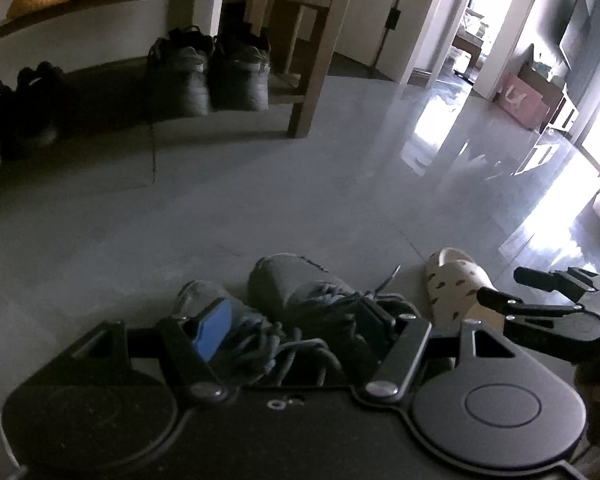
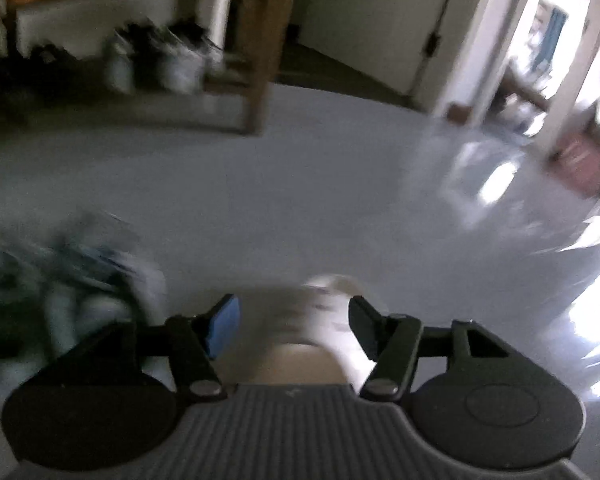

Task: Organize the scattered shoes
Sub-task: 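Set the slide down and grasp a grey-green sneaker with the right gripper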

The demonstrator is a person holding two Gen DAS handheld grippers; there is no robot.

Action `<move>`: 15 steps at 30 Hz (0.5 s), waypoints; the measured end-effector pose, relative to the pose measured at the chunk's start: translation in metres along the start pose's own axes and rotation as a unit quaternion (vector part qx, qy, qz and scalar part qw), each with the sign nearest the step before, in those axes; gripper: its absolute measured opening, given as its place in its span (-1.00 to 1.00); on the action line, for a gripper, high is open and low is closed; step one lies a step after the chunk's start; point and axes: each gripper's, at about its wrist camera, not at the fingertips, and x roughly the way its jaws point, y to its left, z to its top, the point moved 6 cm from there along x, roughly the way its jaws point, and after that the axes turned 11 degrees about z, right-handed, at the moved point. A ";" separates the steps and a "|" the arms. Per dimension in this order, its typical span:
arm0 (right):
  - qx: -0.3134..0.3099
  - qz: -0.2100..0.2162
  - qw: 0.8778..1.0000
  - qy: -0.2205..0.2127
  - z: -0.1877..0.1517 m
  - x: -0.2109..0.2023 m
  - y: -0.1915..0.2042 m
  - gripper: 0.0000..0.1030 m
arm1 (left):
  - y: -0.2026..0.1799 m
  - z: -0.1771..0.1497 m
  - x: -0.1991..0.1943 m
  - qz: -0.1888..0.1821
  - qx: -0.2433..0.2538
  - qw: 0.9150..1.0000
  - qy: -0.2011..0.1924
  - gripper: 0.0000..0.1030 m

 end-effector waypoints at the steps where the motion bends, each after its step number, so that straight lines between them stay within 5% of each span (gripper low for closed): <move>1: 0.024 0.037 0.999 0.011 0.000 0.000 0.006 0.26 | 0.000 -0.002 0.000 -0.002 -0.001 1.000 0.004 0.34; 4: 0.117 0.130 0.983 0.051 -0.002 0.006 0.020 0.26 | 0.001 -0.007 0.002 -0.003 0.002 1.000 0.017 0.34; 6: 0.199 0.178 0.960 0.086 -0.003 0.014 0.029 0.26 | 0.003 -0.009 0.002 0.001 0.004 1.000 0.020 0.34; 8: 0.248 0.184 0.945 0.107 -0.006 0.025 0.037 0.26 | 0.004 -0.010 0.002 0.001 0.000 1.000 0.022 0.34; 15: 0.312 0.176 0.928 0.100 -0.010 0.059 0.043 0.26 | 0.006 -0.008 0.004 0.001 0.002 1.000 0.018 0.34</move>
